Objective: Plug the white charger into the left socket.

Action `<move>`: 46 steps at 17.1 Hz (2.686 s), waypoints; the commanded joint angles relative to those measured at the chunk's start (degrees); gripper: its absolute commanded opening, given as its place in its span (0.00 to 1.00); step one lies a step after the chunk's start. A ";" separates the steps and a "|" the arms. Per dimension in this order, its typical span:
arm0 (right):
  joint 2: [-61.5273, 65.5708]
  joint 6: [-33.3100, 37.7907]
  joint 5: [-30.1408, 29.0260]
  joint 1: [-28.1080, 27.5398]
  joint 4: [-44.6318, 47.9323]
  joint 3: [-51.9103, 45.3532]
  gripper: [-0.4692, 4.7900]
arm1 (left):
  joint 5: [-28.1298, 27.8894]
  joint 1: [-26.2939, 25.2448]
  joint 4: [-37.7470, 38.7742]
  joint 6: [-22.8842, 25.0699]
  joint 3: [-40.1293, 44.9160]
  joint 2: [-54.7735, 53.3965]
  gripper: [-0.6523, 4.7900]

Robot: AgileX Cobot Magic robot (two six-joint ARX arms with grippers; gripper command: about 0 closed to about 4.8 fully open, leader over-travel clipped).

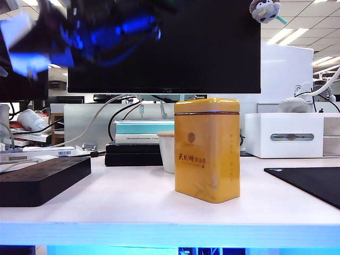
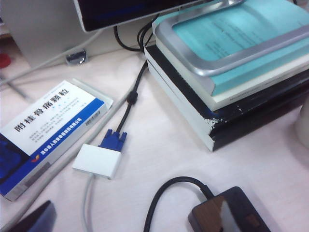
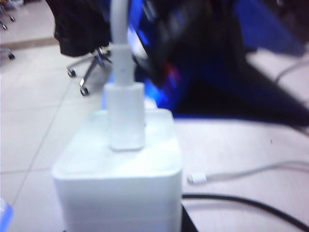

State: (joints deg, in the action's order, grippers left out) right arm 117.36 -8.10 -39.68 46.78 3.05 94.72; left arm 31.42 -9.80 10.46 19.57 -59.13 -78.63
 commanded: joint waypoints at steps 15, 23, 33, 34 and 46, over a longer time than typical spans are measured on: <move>11.04 2.80 0.87 -1.90 16.41 0.31 0.09 | 0.31 -0.11 -0.42 -0.04 -0.20 0.31 1.00; 12.87 4.92 2.67 -0.76 19.82 0.31 0.09 | 0.31 -0.11 -0.37 -0.07 -0.20 0.31 1.00; 16.39 4.90 2.49 -1.60 19.34 0.31 0.09 | 0.31 -0.11 0.22 -0.04 -0.20 0.33 1.00; 16.48 4.87 2.56 -2.12 19.23 0.31 0.09 | 0.31 -0.11 0.22 -0.04 -0.20 0.31 1.00; 17.11 4.66 -3.19 -4.26 16.81 0.15 0.09 | 0.31 -0.11 0.22 -0.04 -0.20 0.31 1.00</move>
State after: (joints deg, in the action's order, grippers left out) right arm 134.82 -3.29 -40.82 42.52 20.18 94.74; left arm 31.33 -9.85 11.42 19.66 -59.09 -78.65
